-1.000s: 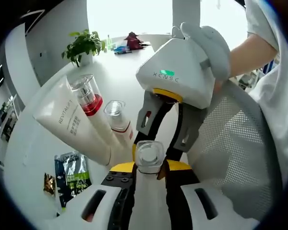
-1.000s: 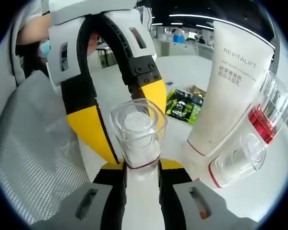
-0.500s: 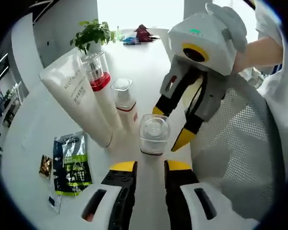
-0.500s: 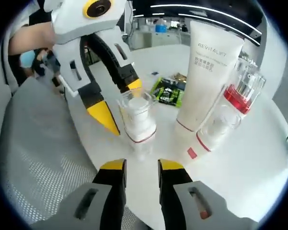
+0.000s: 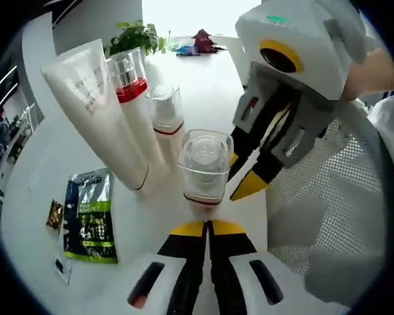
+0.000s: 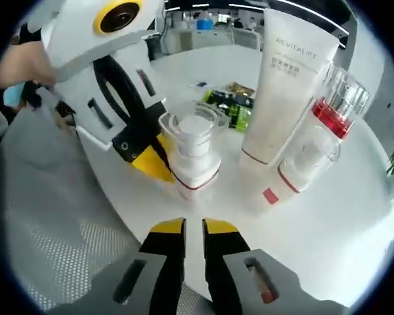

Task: Arrange the skincare products in the storage area until every visible bottle or jar stands upright without overlapping.

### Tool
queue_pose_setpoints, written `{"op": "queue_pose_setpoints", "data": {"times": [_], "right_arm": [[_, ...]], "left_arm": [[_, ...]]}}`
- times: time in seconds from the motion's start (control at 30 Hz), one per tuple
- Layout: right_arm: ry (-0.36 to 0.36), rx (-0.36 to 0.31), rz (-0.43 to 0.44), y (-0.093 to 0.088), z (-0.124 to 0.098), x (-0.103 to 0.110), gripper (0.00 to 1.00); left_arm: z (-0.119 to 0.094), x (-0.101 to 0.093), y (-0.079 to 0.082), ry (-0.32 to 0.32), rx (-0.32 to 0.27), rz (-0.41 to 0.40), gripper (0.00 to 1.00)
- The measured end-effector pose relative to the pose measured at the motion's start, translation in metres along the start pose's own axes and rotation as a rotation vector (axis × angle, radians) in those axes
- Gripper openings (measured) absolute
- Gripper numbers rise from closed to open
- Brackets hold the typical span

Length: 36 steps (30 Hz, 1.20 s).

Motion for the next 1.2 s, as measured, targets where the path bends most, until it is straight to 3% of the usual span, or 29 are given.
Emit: {"op": "queue_pose_setpoints", "data": {"times": [0.13,0.53,1.2], "right_arm": [[-0.01,-0.008,0.005,0.004,0.001,-0.002,0.01],[-0.008,-0.003,0.011,0.005,0.009,-0.007,0.01],[-0.048,-0.028,0.089,0.014,0.018,-0.031,0.01]], "left_arm": [[0.004,0.003,0.001,-0.001,-0.002,0.007,0.04],[0.013,0.01,0.003,-0.005,-0.005,0.023,0.04],[0.028,0.043,0.006,0.031,-0.033,0.028,0.04]]}}
Point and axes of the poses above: the point that each gripper's makers call its tool centre point, and the gripper's own axes: z roughly forward along the fingers, x roughly to its left, y roughly out of its top, the point moved 8 cm from there along -z, roughly backward along the fingers, and after that the axes turned 6 degrees about z, right-handed, at the moved point
